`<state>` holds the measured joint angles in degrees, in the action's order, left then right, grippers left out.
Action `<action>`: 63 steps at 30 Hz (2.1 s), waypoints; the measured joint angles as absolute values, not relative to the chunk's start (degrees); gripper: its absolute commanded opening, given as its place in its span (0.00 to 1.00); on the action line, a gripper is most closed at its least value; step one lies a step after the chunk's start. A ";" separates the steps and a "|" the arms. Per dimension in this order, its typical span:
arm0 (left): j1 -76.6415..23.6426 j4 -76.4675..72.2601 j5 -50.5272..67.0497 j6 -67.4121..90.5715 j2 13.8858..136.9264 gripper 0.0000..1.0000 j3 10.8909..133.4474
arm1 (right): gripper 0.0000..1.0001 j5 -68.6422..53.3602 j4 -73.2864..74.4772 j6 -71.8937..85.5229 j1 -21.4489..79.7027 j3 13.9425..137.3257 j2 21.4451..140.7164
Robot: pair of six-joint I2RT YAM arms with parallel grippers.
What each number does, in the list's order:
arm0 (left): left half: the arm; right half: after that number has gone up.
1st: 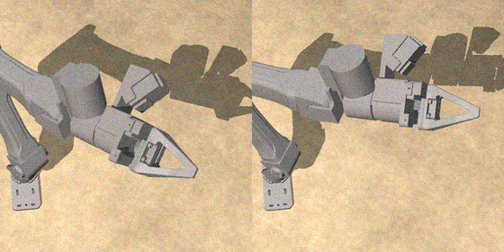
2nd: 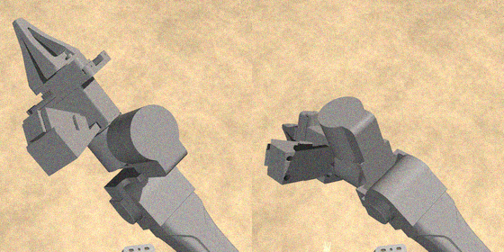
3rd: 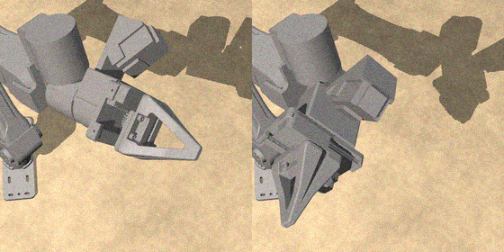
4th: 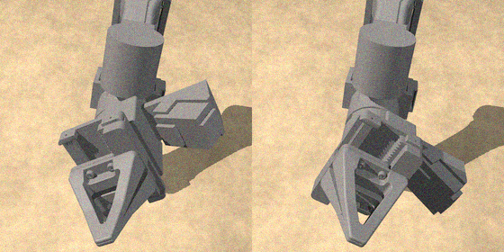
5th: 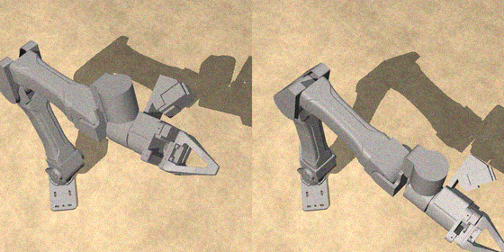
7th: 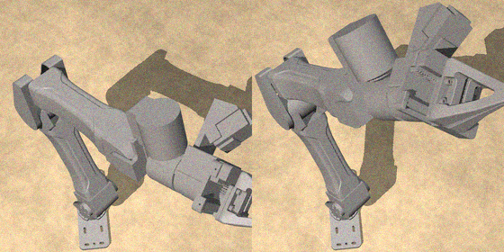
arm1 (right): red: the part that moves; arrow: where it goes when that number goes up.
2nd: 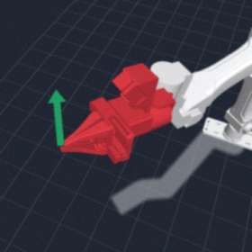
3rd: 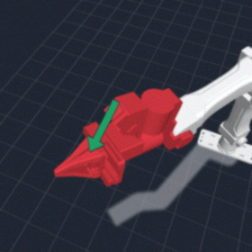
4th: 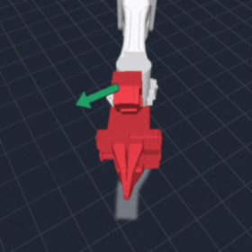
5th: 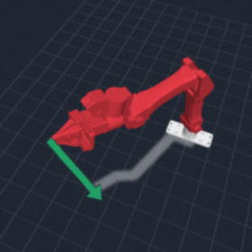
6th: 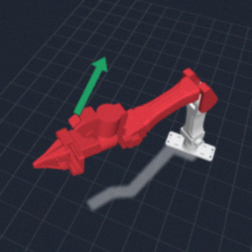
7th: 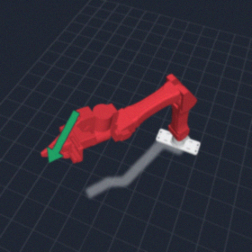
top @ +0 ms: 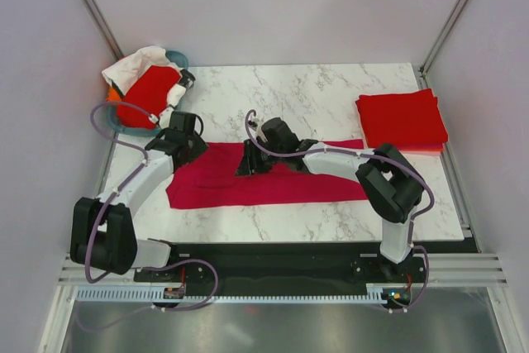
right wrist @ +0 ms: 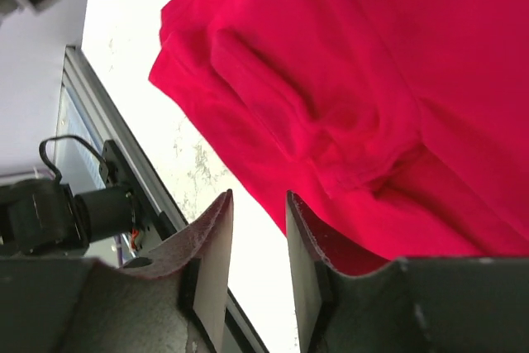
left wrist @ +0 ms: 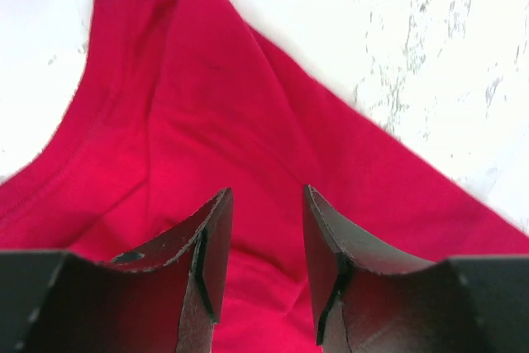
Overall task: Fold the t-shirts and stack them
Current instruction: Fold the tshirt
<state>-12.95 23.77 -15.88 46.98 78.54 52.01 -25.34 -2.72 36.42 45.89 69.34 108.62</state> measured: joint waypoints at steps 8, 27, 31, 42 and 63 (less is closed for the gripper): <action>-13.98 23.75 -12.38 49.19 77.41 0.46 44.66 | 0.40 -20.23 -1.93 44.71 46.96 68.69 109.14; -14.00 21.71 -9.47 50.63 78.91 0.47 39.07 | 0.40 -14.85 -1.26 51.35 48.27 68.01 114.74; -13.85 21.71 -8.38 50.63 78.28 0.47 39.03 | 0.40 -14.87 -1.39 51.88 48.27 68.03 115.11; -13.21 21.71 -6.68 50.59 78.19 0.47 39.03 | 0.08 -14.28 -0.80 51.72 48.29 68.03 115.18; -9.69 21.74 -5.56 49.82 75.88 0.47 39.09 | 0.17 -25.04 4.67 48.16 41.71 67.77 112.75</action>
